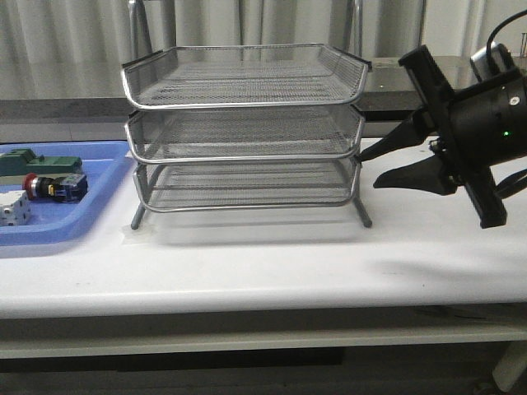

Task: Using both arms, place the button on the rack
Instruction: 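Reach the right gripper to the front edge of the middle mesh tray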

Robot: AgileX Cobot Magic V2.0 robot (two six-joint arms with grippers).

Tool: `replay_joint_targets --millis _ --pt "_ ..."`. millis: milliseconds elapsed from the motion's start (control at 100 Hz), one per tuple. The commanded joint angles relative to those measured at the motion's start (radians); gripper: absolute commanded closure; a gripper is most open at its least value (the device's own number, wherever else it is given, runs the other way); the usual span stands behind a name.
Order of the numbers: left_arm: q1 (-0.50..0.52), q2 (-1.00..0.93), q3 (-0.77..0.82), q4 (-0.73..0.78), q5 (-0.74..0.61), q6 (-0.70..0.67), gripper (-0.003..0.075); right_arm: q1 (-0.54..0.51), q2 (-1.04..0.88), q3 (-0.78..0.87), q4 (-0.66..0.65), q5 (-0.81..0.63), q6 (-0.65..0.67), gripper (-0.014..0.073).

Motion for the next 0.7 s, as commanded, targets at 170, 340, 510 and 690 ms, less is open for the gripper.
replay_joint_targets --millis 170,340,510,690 --pt "0.001 -0.032 0.055 -0.007 -0.082 -0.011 0.0741 0.004 0.048 -0.103 0.147 0.115 -0.024 0.0323" --pt "0.001 -0.032 0.055 -0.007 -0.082 -0.011 0.0741 0.012 0.077 -0.144 0.147 0.117 -0.024 0.0323" --pt "0.001 -0.032 0.055 -0.007 -0.082 -0.011 0.0741 0.012 0.093 -0.173 0.147 0.119 -0.024 0.0323" --pt "0.001 -0.032 0.055 -0.007 -0.082 -0.011 0.0741 0.012 0.100 -0.192 0.147 0.118 -0.024 0.0323"
